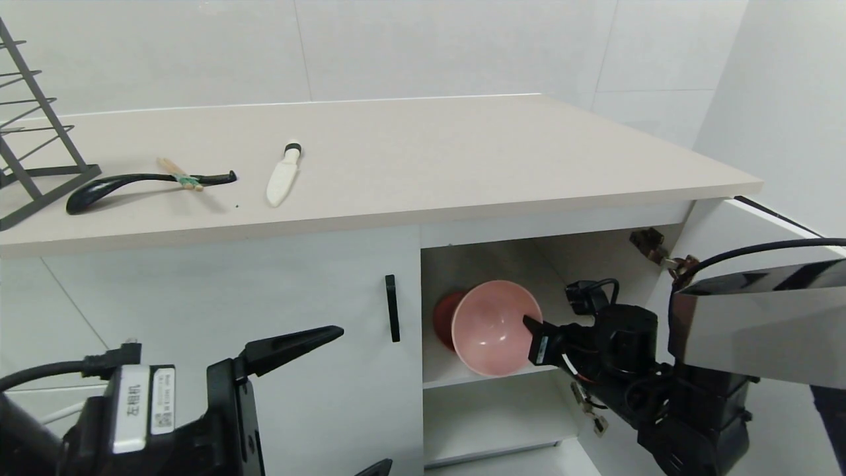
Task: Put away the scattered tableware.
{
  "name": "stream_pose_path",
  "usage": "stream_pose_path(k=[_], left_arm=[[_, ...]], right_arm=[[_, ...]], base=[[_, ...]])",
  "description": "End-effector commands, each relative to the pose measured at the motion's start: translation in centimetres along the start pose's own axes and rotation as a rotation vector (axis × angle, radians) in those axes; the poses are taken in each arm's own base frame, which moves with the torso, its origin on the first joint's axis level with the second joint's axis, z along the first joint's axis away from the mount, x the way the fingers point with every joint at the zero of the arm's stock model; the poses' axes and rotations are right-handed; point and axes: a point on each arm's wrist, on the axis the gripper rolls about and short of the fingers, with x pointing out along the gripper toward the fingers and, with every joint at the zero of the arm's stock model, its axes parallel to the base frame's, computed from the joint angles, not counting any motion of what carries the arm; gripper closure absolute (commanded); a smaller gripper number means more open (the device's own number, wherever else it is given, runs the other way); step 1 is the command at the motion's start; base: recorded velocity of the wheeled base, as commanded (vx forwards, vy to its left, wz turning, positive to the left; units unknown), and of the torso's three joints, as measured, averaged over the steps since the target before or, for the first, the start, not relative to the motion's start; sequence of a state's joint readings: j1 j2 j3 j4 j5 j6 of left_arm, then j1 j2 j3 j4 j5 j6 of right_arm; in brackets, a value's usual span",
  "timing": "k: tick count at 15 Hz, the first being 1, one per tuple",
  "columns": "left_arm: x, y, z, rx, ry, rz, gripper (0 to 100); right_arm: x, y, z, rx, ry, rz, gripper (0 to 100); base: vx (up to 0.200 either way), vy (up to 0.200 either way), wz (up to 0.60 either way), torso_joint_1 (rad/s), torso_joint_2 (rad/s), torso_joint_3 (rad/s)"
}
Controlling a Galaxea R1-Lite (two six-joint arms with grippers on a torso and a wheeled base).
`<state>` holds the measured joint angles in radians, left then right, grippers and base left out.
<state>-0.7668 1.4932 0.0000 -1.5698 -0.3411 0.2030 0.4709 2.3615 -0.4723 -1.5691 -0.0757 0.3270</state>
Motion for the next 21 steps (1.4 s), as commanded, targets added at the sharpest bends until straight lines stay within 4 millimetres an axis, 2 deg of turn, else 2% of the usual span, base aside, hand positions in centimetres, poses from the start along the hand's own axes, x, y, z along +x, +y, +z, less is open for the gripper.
stream_pose_path(k=[1,4,9,21], left_arm=[[-1.1,0.1,1.0,0.013,-0.025,0.059,0],[-2.7,-0.1,1.1,-0.006,0.037,0.069,0],[-6.9,0.2,2.5,0.006,0.013,0.237,0],[-7.2,0.2,2.8,0.011,-0.008,0.249,0]], right_arm=[[2.1,-0.5,-1.8,-0.012,0.021,-0.008,100],[4.2,-0.6,-0.8,-0.004,-0.048,0.032,100],[5.5,-1.4,-1.0,0.001,-0.048,0.017,100],[6.1,-2.4,-2.1,-0.047,0.010,-0.025,100]], base=[[0.000,0.000,0.00,0.000,0.00,0.000],[0.000,0.000,0.00,0.000,0.00,0.000],[0.000,0.000,0.00,0.000,0.00,0.000],[0.000,0.000,0.00,0.000,0.00,0.000]])
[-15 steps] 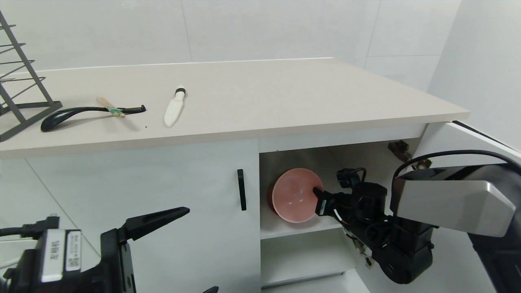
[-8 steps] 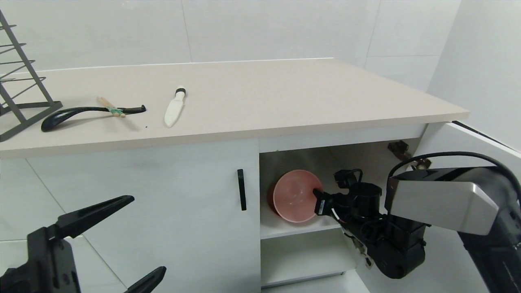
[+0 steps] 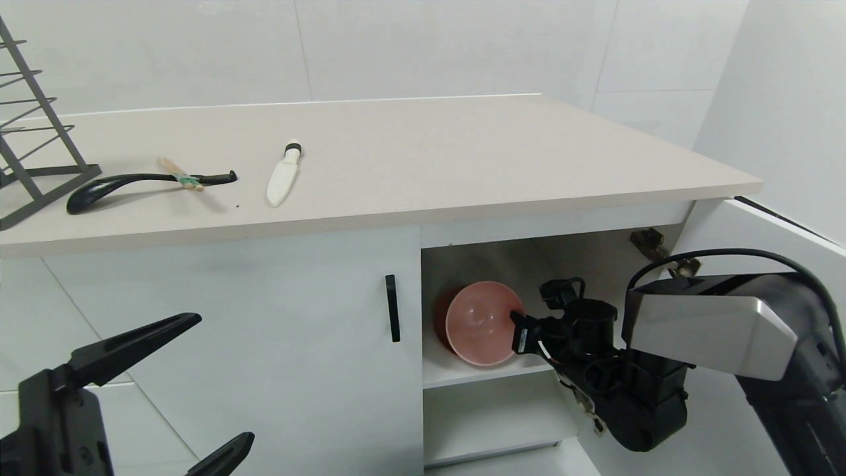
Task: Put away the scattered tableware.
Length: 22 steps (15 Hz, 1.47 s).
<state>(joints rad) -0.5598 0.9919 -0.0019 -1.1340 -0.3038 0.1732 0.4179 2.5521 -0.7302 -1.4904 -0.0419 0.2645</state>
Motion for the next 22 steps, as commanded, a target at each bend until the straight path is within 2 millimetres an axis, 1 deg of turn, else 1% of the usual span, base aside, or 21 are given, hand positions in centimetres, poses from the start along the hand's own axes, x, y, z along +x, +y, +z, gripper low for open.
stream_pose_path(k=[1,2,3,7,9,12,13,14,16,18,19,21,22], left_arm=[[0.0,0.0,-0.1,-0.003,0.004,-0.001,0],[0.0,0.0,-0.1,-0.003,0.006,-0.001,0],[0.0,0.0,-0.1,-0.003,0.006,-0.001,0],[0.0,0.0,-0.1,-0.002,0.007,-0.001,0],[0.0,0.0,-0.1,-0.003,0.009,-0.002,0],[0.0,0.0,-0.1,-0.005,0.010,-0.002,0],[0.0,0.0,-0.1,-0.004,0.007,-0.001,0],[0.1,0.0,0.0,-0.003,0.000,0.000,0],[0.1,0.1,0.2,-0.007,-0.012,0.002,0],[0.2,0.1,0.1,-0.032,-0.005,-0.001,0],[0.3,0.0,0.0,-0.055,0.000,-0.005,0],[0.6,0.0,-0.2,-0.120,0.020,-0.012,0],[0.7,0.1,-0.3,-0.129,0.025,-0.012,0]], right_arm=[[0.0,-0.2,-0.1,-0.001,0.003,-0.006,100],[0.1,-0.2,-0.1,-0.001,0.002,-0.005,100],[0.1,-0.2,-0.1,-0.001,0.000,-0.005,0],[0.2,-0.1,0.0,-0.004,-0.013,-0.001,0],[0.3,0.0,0.4,-0.030,-0.043,0.006,0],[-0.2,0.5,0.5,-0.086,-0.068,0.022,0],[-0.8,1.1,0.6,-0.093,-0.059,0.034,0],[-1.6,1.6,1.3,-0.096,-0.065,0.044,0],[-4.0,2.9,2.2,-0.122,-0.053,0.073,0],[-7.4,4.0,2.9,-0.165,-0.027,0.100,0],[-9.2,4.4,3.7,-0.169,-0.035,0.117,0],[-12.3,5.2,6.1,-0.171,-0.103,0.150,0],[-13.2,5.3,6.5,-0.171,-0.113,0.157,0]], base=[[0.000,0.000,0.00,0.000,0.00,0.000],[0.000,0.000,0.00,0.000,0.00,0.000],[0.000,0.000,0.00,0.000,0.00,0.000],[0.000,0.000,0.00,0.000,0.00,0.000],[0.000,0.000,0.00,0.000,0.00,0.000],[0.000,0.000,0.00,0.000,0.00,0.000],[0.000,0.000,0.00,0.000,0.00,0.000],[0.000,0.000,0.00,0.000,0.00,0.000],[0.000,0.000,0.00,0.000,0.00,0.000],[0.000,0.000,0.00,0.000,0.00,0.000],[0.000,0.000,0.00,0.000,0.00,0.000],[0.000,0.000,0.00,0.000,0.00,0.000],[0.000,0.000,0.00,0.000,0.00,0.000]])
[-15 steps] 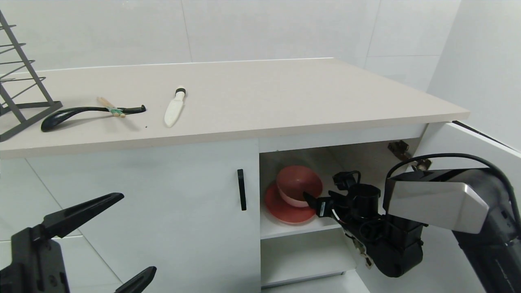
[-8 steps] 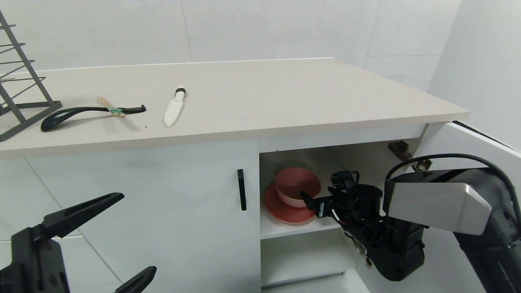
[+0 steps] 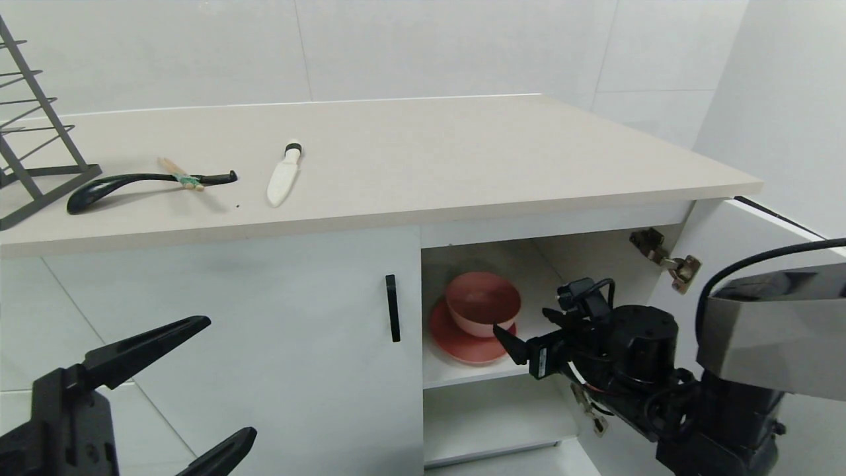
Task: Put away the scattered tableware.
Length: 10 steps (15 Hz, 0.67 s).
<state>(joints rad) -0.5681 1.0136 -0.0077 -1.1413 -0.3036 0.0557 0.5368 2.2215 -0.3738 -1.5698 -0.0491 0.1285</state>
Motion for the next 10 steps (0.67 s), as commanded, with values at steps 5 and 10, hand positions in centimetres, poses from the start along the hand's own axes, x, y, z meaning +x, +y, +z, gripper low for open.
stream_pose_path(k=[5,10], left_arm=[[0.2,0.1,-0.7,0.000,0.051,0.012,0],[0.1,0.1,-1.3,0.038,0.107,0.009,0]], right_arm=[[-9.9,-0.6,5.4,-0.012,-0.171,-0.015,0],[-12.3,-1.0,4.0,-0.028,-0.110,-0.036,0]], base=[[-0.040,0.000,0.00,0.000,0.00,0.000],[-0.200,0.000,0.00,0.001,0.00,0.002]])
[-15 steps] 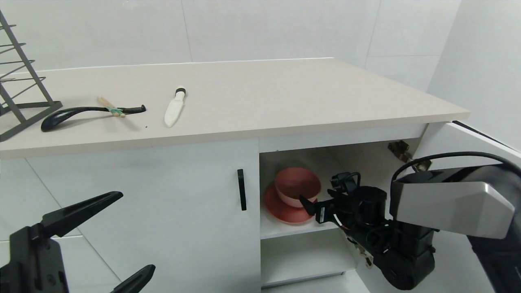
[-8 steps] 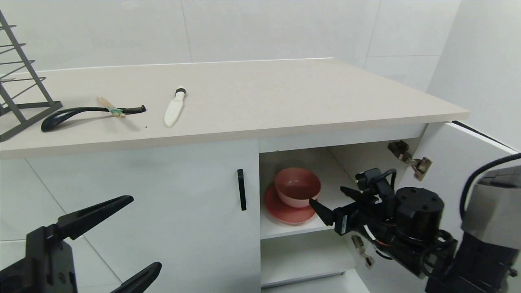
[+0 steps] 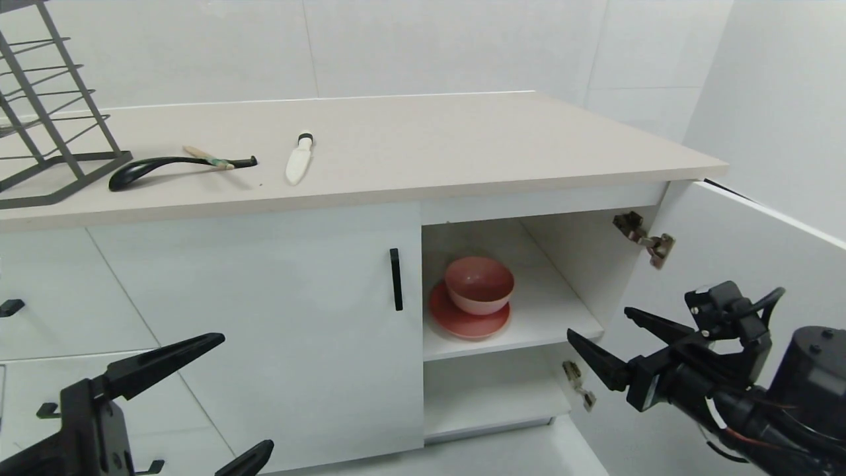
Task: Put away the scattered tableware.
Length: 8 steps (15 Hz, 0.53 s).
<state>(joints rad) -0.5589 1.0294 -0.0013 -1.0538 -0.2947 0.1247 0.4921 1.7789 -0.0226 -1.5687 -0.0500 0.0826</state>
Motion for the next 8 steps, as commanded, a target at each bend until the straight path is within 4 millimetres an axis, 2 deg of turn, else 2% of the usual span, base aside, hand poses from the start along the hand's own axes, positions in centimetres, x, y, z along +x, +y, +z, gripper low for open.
stream_pose_path(k=[1,6,8], left_arm=[[0.0,0.0,-0.1,0.000,0.004,-0.001,0],[0.0,0.2,-0.2,0.011,0.017,0.022,0],[0.0,0.2,-0.2,0.022,0.016,0.022,0]], right_arm=[[-0.9,-0.2,0.4,0.003,-0.021,-0.006,0],[-1.6,-0.3,1.3,0.005,-0.075,-0.012,0],[-2.2,-0.3,1.9,0.012,-0.119,-0.078,0]], base=[[0.000,0.000,0.00,0.000,0.00,0.000],[0.000,-0.200,0.00,0.001,0.00,0.005],[0.000,-0.200,0.00,0.007,0.00,0.002]])
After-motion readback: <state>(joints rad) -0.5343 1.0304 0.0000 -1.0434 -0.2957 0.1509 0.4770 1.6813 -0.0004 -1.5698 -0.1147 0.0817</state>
